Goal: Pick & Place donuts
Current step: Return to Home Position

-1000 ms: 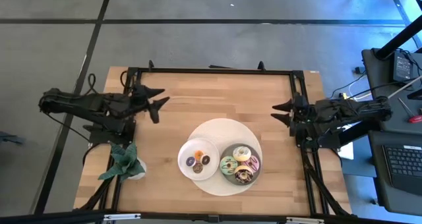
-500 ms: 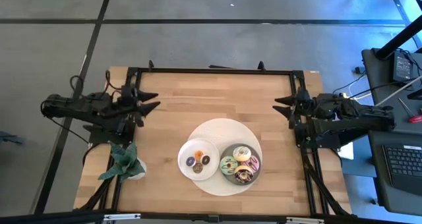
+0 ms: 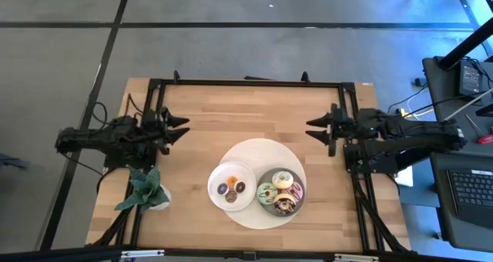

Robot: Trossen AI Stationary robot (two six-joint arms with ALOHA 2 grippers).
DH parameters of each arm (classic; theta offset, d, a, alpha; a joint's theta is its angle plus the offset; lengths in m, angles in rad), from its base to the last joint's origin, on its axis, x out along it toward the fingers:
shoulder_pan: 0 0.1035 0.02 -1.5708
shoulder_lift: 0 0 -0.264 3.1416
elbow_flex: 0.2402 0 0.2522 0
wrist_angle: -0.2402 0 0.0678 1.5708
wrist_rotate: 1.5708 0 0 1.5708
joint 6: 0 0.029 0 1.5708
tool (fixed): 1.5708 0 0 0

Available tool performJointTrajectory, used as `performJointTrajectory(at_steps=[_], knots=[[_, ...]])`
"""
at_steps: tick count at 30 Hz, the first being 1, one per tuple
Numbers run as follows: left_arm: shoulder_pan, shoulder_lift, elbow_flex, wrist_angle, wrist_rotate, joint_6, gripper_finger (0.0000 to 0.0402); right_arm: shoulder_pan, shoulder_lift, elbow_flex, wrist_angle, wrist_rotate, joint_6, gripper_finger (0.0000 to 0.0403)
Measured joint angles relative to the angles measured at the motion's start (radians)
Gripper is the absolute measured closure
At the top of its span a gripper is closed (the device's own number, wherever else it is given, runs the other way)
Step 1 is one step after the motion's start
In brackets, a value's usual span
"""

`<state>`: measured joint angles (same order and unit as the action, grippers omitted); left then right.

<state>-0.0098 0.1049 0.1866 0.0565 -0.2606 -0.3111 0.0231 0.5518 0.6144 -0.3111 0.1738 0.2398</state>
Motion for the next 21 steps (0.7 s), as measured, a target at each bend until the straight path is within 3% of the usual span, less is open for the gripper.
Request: performJointTrajectory(at_steps=[3, 6, 13, 21], knots=[[0.058, -0.093, -0.018, -0.038, 0.048, 0.001, 0.021, 0.0, 0.04, 0.0, 0.02, -0.014, 0.014, 0.0225], [0.104, -0.104, -0.054, -0.057, 0.078, -0.036, 0.0208, 0.0, 0.071, -0.018, 0.074, -0.013, -0.009, 0.0225], [0.165, -0.078, -0.105, 0.056, 0.15, -0.061, 0.0211, -0.037, 0.017, -0.258, 0.428, -0.054, 0.009, 0.0225], [0.208, -0.094, -0.158, 0.053, 0.151, -0.078, 0.021, -0.091, -0.143, -0.35, 0.415, -0.079, 0.043, 0.0225]])
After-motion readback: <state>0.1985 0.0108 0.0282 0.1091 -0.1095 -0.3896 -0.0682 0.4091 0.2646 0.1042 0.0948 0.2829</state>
